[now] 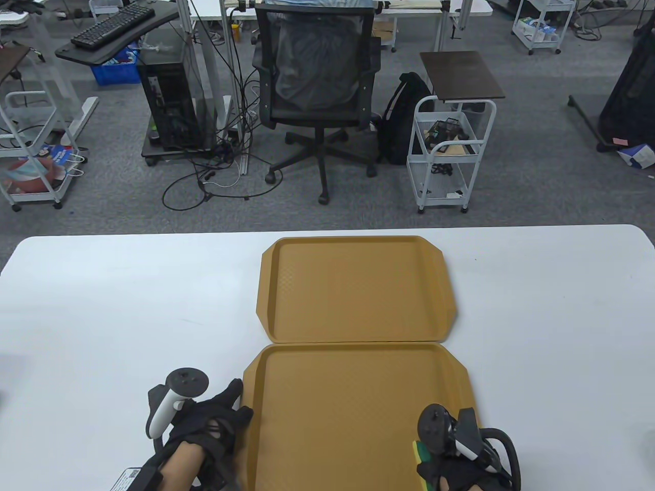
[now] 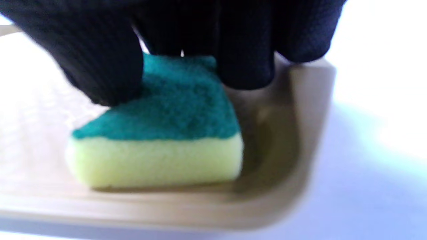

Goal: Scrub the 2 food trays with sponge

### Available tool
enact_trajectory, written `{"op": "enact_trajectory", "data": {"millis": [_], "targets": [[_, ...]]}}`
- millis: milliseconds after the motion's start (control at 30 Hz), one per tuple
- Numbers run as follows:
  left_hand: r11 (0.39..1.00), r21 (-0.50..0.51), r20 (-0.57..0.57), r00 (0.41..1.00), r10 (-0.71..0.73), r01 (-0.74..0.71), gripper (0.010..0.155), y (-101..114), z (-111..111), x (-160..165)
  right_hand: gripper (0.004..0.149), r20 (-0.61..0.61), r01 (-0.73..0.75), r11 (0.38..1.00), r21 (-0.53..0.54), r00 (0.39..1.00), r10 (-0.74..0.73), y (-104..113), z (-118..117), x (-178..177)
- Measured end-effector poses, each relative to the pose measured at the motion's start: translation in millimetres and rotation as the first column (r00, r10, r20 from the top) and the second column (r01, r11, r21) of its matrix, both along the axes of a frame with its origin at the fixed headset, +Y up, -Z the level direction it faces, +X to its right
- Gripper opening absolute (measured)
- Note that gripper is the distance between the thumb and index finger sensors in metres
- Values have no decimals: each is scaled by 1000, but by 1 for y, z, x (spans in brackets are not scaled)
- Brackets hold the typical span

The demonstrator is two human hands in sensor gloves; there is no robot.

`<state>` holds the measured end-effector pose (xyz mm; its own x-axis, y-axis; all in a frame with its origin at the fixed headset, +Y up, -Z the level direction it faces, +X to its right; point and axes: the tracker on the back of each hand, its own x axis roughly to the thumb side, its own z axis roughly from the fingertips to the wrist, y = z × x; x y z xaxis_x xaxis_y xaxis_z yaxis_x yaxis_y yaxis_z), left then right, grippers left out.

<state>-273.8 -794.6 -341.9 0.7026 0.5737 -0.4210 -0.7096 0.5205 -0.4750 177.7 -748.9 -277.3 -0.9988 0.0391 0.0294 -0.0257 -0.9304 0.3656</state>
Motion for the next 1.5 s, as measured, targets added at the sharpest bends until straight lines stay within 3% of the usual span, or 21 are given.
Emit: {"op": "enact_trajectory", "data": {"millis": [167,267,533,667,833,967,1100,1267,1500], "targets": [[1000,5,-4,1000,-8,8,72,0,0,0,64,-25,-65,987,146,997,69,2,10,-3],[1000,9,-3,1000,-12,12,72,0,0,0,62,-22,-133,965,225,990,142,2,5,-10],[1000,9,0,1000,-15,15,72,0,0,0,58,78,-242,918,315,970,229,1,-43,-22],[1000,9,1,1000,-14,14,72,0,0,0,57,125,-234,915,327,971,204,-1,-69,-23],[1000,7,4,1000,-14,14,72,0,0,0,53,166,-217,899,379,972,164,-4,-80,-20],[1000,7,5,1000,-16,16,72,0,0,0,56,147,-238,935,264,968,205,-6,-79,-25],[1000,6,7,1000,-16,16,72,0,0,0,63,162,-99,990,100,983,82,-2,-84,-23],[1000,8,7,1000,-18,18,72,0,0,0,67,136,8,996,86,990,-20,0,-89,-39],[1000,9,6,1000,-18,18,72,0,0,0,69,24,80,993,87,996,-82,-1,-96,-104]]}}
